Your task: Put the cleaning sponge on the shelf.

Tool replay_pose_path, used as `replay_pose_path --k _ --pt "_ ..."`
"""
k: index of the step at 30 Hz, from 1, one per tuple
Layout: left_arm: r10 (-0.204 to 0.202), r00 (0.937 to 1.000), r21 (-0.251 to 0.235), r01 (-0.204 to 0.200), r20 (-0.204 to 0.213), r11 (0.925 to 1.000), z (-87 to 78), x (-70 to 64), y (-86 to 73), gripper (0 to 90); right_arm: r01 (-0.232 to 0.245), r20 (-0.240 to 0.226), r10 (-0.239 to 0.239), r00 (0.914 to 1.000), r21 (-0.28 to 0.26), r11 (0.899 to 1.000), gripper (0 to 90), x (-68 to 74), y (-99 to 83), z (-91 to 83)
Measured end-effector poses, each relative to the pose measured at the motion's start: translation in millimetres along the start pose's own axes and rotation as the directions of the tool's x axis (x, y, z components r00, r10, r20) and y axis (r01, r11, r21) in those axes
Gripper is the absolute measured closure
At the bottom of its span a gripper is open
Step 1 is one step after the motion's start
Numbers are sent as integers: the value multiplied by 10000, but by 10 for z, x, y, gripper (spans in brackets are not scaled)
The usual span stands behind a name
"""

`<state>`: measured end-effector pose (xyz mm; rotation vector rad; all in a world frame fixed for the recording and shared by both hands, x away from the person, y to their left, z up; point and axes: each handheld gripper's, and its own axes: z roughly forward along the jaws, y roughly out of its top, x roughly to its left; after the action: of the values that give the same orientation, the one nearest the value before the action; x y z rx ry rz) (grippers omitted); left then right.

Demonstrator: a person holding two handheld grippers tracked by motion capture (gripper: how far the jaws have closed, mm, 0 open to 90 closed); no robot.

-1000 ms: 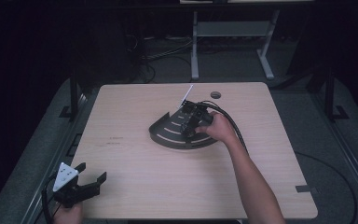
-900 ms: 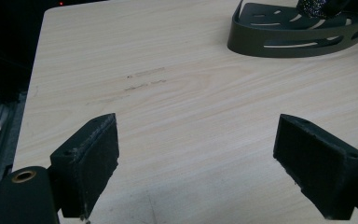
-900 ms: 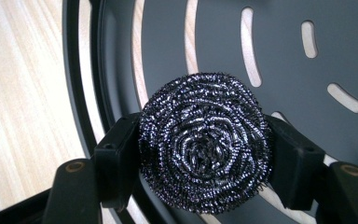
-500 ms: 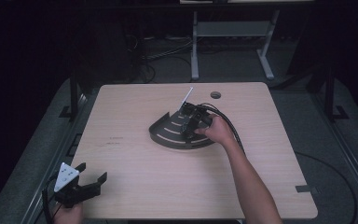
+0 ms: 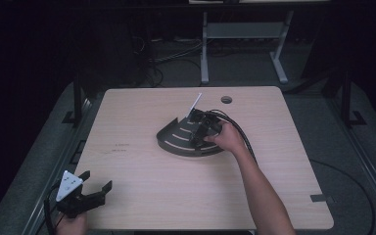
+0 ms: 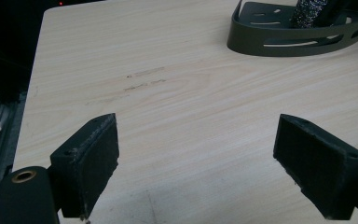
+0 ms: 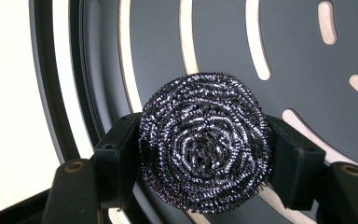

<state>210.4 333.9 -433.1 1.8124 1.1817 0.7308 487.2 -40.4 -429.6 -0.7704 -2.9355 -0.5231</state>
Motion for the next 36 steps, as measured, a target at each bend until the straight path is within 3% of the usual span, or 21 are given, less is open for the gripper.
replay_pose_path --k 19,36 --pt "-14 10000 10 14 -13 10000 1 -1 -3 134 -32 -3 32 10000 180 9998 323 -4 -2 63" --pt "-27 10000 56 27 -25 10000 24 -8 2 134 -103 -44 102 9999 -232 9997 272 -17 -23 -49"
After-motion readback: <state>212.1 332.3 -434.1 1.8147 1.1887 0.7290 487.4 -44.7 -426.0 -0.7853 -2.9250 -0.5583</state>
